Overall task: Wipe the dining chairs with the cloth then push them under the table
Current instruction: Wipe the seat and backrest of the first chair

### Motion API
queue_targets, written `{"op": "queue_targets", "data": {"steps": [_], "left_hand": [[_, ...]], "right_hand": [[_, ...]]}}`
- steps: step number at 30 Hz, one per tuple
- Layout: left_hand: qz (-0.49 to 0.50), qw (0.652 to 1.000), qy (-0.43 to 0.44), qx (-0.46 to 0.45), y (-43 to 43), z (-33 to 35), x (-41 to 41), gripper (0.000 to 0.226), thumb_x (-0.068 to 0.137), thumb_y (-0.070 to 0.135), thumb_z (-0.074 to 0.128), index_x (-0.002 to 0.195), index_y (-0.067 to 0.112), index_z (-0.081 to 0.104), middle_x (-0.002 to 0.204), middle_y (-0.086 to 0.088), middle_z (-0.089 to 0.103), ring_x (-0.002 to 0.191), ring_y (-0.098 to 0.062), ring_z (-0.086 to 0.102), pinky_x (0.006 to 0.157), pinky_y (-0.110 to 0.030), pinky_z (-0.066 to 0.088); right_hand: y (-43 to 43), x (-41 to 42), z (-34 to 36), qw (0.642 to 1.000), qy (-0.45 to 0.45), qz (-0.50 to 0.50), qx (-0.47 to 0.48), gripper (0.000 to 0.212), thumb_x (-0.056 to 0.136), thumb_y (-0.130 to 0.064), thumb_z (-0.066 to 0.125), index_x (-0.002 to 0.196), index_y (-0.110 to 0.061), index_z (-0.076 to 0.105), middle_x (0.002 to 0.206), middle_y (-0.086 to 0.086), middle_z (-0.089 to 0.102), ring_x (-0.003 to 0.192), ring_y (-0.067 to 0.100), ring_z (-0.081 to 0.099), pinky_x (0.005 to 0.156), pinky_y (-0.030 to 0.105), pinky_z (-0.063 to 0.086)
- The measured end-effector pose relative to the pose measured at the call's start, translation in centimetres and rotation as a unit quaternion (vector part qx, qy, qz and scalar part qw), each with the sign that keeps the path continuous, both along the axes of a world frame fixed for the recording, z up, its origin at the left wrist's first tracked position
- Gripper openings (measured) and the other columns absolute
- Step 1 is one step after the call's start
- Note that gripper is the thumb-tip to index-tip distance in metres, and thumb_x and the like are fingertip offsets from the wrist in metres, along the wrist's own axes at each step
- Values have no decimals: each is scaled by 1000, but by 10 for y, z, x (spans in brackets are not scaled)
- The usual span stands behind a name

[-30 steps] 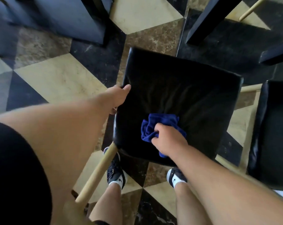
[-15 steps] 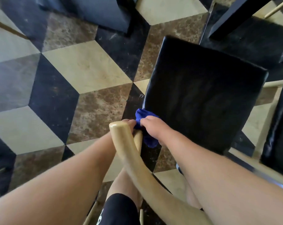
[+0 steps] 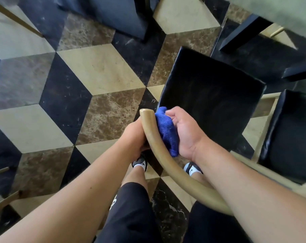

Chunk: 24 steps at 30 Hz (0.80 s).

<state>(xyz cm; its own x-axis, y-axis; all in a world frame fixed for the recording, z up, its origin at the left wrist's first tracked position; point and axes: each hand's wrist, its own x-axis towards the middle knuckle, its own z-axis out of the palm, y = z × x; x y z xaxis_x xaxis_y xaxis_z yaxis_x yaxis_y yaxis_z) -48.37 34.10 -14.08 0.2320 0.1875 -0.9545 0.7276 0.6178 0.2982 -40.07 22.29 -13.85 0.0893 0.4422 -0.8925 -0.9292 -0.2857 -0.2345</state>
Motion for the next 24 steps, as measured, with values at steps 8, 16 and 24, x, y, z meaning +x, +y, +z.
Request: {"op": "queue_targets", "data": {"steps": [8,16,24], "left_hand": [[129,984,-79,-93,-11,30,-12,72,106,71,27,129,18,70,122,-13,75,113,-29,72,92,-45,55],[31,997,29,58,-16,30,1,90,86,94,27,98,17,72,85,-6,81,88,-29,77,79,-41,63],[-215,875,7,433,-42,32,-11,66,93,78,37,135,28,46,133,-7,60,125,-36,57,104,-53,47]], "right_hand": [[9,-22,53,793,-564,225,-37,32,87,-32,77,86,-19,48,68,-10,50,62,9,51,60,25,45],[-21,-44,69,791,-498,336,-116,69,76,-42,82,131,-32,43,119,-5,57,96,15,65,83,40,58],[-121,-75,77,672,-580,447,-111,69,76,-57,78,129,-32,42,109,-4,47,99,20,51,82,38,52]]}}
